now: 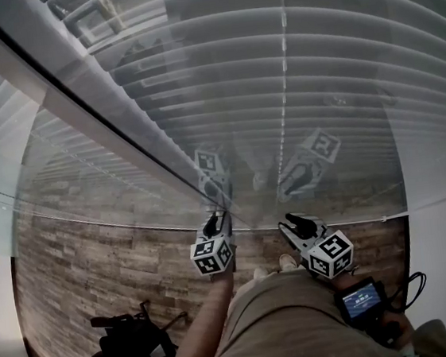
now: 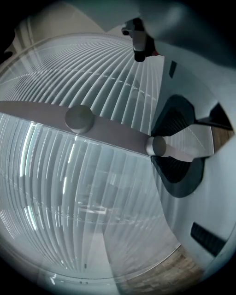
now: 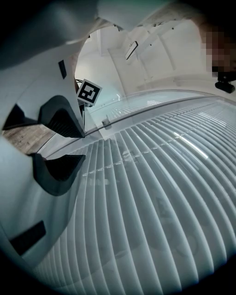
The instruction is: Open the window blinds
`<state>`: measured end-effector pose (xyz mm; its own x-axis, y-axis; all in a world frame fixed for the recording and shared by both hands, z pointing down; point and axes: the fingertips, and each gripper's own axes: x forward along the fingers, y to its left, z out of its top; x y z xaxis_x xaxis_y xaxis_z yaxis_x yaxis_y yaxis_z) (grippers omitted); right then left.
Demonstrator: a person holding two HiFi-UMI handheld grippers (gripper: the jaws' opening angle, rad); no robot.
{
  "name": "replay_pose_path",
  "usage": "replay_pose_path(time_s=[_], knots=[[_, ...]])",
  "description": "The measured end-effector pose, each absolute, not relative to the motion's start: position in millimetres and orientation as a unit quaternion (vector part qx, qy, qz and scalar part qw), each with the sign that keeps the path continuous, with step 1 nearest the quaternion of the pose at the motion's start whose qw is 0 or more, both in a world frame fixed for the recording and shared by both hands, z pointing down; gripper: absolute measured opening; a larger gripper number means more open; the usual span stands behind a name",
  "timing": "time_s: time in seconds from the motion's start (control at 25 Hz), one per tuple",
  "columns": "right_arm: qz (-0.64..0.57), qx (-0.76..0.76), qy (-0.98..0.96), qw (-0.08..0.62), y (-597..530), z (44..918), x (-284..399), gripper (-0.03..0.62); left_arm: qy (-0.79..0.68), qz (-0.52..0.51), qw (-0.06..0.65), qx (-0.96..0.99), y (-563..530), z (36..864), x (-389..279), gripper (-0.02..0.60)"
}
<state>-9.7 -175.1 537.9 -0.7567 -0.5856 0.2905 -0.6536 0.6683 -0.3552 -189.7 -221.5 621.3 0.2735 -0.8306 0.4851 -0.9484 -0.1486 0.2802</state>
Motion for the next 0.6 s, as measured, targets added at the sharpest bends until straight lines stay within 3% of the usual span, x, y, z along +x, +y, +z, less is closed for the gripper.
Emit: replay_pose_path(time_s=[0.6], knots=[[0.228, 0.336, -0.911, 0.076, -175.9, 529.5, -11.6, 0.120, -0.567, 0.034, 0.345, 0.747, -221.7, 611.8, -193.1, 0.144]])
